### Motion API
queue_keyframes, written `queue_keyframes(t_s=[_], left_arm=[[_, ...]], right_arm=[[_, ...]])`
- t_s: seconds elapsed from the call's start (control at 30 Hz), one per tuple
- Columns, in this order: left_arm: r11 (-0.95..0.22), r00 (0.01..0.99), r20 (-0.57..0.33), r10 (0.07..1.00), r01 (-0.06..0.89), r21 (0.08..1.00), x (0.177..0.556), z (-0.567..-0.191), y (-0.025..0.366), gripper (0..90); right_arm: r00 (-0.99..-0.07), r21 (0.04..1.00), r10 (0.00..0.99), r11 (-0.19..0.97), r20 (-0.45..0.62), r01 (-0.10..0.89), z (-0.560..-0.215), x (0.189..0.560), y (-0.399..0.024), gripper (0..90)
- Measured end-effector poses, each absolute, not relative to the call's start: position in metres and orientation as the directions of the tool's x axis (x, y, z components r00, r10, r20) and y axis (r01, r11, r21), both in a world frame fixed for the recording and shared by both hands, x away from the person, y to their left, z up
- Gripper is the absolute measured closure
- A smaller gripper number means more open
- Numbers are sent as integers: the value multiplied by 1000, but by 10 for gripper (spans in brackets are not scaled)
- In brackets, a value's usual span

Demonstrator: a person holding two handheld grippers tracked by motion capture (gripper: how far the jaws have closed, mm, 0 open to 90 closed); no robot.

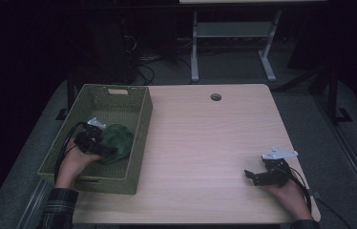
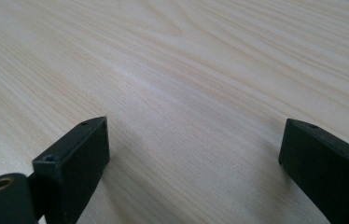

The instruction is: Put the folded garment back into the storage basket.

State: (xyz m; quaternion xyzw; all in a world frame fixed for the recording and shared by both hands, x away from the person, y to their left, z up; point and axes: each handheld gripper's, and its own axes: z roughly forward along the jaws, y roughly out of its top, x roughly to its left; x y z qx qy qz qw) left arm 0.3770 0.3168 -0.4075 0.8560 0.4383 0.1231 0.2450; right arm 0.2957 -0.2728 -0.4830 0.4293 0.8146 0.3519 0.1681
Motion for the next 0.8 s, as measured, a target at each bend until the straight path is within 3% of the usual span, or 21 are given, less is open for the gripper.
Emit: queue_keyframes(t_s=[0.8], left_arm=[[-444,594,-26,804,629,638,374,-375,315,130]], right_arm=[[-566,716,824,378,29,587,-483,295,-273,79]])
